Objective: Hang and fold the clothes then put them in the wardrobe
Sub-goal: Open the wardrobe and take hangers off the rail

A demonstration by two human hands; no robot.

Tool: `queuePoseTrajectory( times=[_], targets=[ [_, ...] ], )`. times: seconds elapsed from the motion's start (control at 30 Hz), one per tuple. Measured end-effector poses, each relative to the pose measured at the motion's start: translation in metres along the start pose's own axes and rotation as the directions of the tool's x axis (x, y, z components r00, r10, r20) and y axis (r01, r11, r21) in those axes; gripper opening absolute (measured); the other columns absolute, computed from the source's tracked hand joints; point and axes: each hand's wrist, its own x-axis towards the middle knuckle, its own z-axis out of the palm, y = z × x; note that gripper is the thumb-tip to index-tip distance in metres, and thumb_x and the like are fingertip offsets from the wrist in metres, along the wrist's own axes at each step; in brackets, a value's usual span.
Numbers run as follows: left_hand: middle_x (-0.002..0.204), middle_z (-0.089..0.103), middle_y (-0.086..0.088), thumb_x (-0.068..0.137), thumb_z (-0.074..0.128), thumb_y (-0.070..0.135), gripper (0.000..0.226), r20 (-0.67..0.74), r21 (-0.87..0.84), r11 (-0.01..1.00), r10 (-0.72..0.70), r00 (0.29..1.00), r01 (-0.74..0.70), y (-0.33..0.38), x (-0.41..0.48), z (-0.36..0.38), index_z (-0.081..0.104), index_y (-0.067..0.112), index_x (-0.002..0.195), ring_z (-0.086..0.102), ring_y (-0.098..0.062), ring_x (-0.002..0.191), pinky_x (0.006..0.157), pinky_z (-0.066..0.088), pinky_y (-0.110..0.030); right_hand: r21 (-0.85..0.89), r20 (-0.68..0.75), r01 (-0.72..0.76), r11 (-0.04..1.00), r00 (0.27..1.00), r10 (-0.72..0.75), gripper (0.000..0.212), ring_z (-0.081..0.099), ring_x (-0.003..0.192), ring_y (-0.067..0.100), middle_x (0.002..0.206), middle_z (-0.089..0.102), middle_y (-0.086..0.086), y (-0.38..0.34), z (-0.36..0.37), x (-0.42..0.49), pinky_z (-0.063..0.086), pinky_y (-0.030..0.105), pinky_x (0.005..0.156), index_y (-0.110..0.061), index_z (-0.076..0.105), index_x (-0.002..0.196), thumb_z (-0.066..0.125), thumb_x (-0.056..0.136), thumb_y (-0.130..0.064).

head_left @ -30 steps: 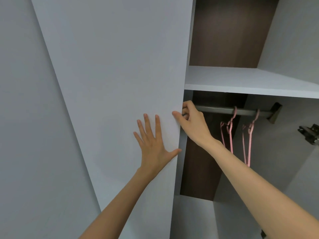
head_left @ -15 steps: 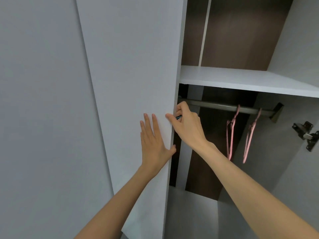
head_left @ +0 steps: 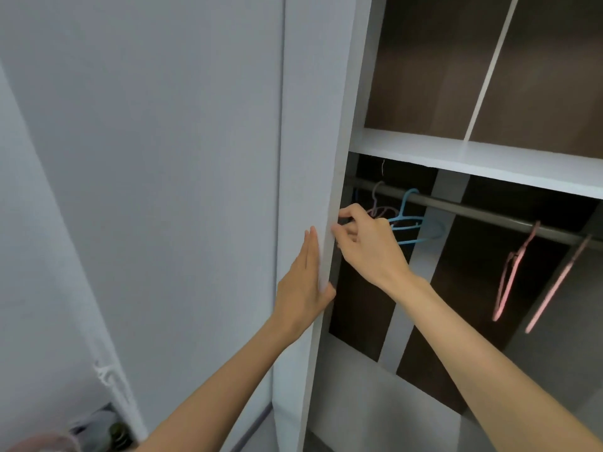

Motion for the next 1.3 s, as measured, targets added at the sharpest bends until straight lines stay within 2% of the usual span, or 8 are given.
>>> queuePoseTrajectory(
  times=[0.2, 0.47, 0.63, 0.73, 0.8, 0.97, 1.07, 1.3],
  targets=[
    [0.114, 0.057, 0.002, 0.091, 0.058, 0.030, 0.089, -0.035, -0.014, 0.998, -0.067, 0.997, 0.066, -0.035, -0.026, -0.042, -0.009, 0.034, 0.149, 0.060, -0.013, 0.079, 0.071, 0.052, -0.021, 0.071, 0.033, 0.107, 0.992, 0.993, -0.110, 0.030, 0.068, 0.089, 0.003, 0.103, 0.073, -0.003, -0.033, 0.032, 0.003, 0.055, 0.019, 0.081, -0.017, 0.064, 0.123, 0.056, 0.094, -0.017],
    [0.084, 0.063, 0.004, 0.087, 0.053, 0.017, 0.066, -0.054, -0.216, 0.970, -0.123, 0.991, 0.108, -0.113, -0.035, -0.102, 0.024, 0.039, 0.142, 0.054, -0.019, 0.059, 0.072, 0.054, -0.041, 0.154, 0.094, 0.130, 0.979, 0.985, -0.146, 0.043, 0.060, 0.074, -0.002, 0.095, 0.071, 0.002, -0.083, 0.106, 0.018, 0.049, 0.013, 0.070, -0.024, 0.052, 0.135, 0.048, 0.096, -0.007],
    [0.095, 0.067, 0.020, 0.085, 0.054, 0.018, 0.048, -0.027, -0.253, 0.956, -0.159, 0.987, 0.147, -0.158, -0.029, -0.137, 0.040, 0.045, 0.122, 0.065, -0.018, 0.067, 0.078, 0.054, -0.040, 0.185, 0.207, 0.115, 0.976, 0.966, -0.153, 0.058, 0.044, 0.055, -0.017, 0.062, 0.037, -0.029, -0.106, 0.149, 0.035, 0.034, 0.000, 0.059, -0.032, 0.034, 0.146, 0.039, 0.096, -0.002],
    [0.094, 0.065, 0.030, 0.087, 0.054, 0.017, 0.046, -0.018, -0.261, 0.951, -0.179, 0.984, 0.168, -0.177, -0.026, -0.149, 0.040, 0.046, 0.119, 0.066, -0.022, 0.063, 0.078, 0.054, -0.041, 0.165, 0.272, 0.100, 0.981, 0.952, -0.143, 0.062, 0.040, 0.058, -0.020, 0.122, 0.055, -0.026, -0.118, 0.169, 0.046, 0.036, 0.005, 0.078, -0.038, 0.023, 0.148, 0.036, 0.098, -0.005],
    [0.095, 0.065, 0.030, 0.088, 0.054, 0.017, 0.047, -0.032, -0.279, 0.945, -0.186, 0.982, 0.170, -0.186, -0.025, -0.153, 0.039, 0.043, 0.124, 0.067, -0.022, 0.066, 0.077, 0.055, -0.041, 0.131, 0.299, 0.100, 0.986, 0.945, -0.135, 0.063, 0.043, 0.065, -0.016, 0.152, 0.032, -0.013, -0.121, 0.179, 0.052, 0.035, 0.011, 0.086, -0.041, 0.018, 0.149, 0.036, 0.099, -0.006],
    [0.109, 0.065, 0.003, 0.091, 0.053, 0.012, 0.053, -0.089, -0.276, 0.946, -0.199, 0.976, 0.168, -0.203, -0.023, -0.156, 0.033, 0.022, 0.139, 0.067, -0.025, 0.078, 0.080, 0.054, -0.044, 0.100, 0.328, 0.111, 0.989, 0.934, -0.138, 0.066, 0.046, 0.081, -0.010, 0.157, 0.017, -0.011, -0.127, 0.198, 0.062, 0.032, 0.013, 0.091, -0.041, 0.016, 0.149, 0.038, 0.097, -0.006],
    [0.116, 0.064, -0.006, 0.093, 0.051, 0.010, 0.057, -0.100, -0.249, 0.952, -0.209, 0.973, 0.179, -0.211, -0.024, -0.159, 0.028, 0.018, 0.144, 0.066, -0.026, 0.089, 0.082, 0.053, -0.043, 0.129, 0.347, 0.091, 0.987, 0.929, -0.131, 0.067, 0.047, 0.118, -0.003, 0.158, 0.014, -0.011, -0.132, 0.206, 0.065, 0.027, 0.015, 0.103, -0.041, 0.016, 0.149, 0.039, 0.097, -0.006],
    [0.140, 0.048, -0.002, 0.092, 0.056, 0.015, 0.075, -0.044, -0.207, 0.960, -0.200, 0.979, 0.187, -0.215, -0.029, -0.164, 0.010, 0.026, 0.151, 0.054, -0.020, 0.118, 0.097, 0.044, -0.028, 0.201, 0.342, 0.047, 0.979, 0.933, -0.115, 0.065, 0.021, 0.142, 0.005, 0.157, 0.019, -0.013, -0.131, 0.210, 0.065, 0.018, 0.016, 0.111, -0.038, 0.023, 0.149, 0.041, 0.096, -0.005]
  ],
)
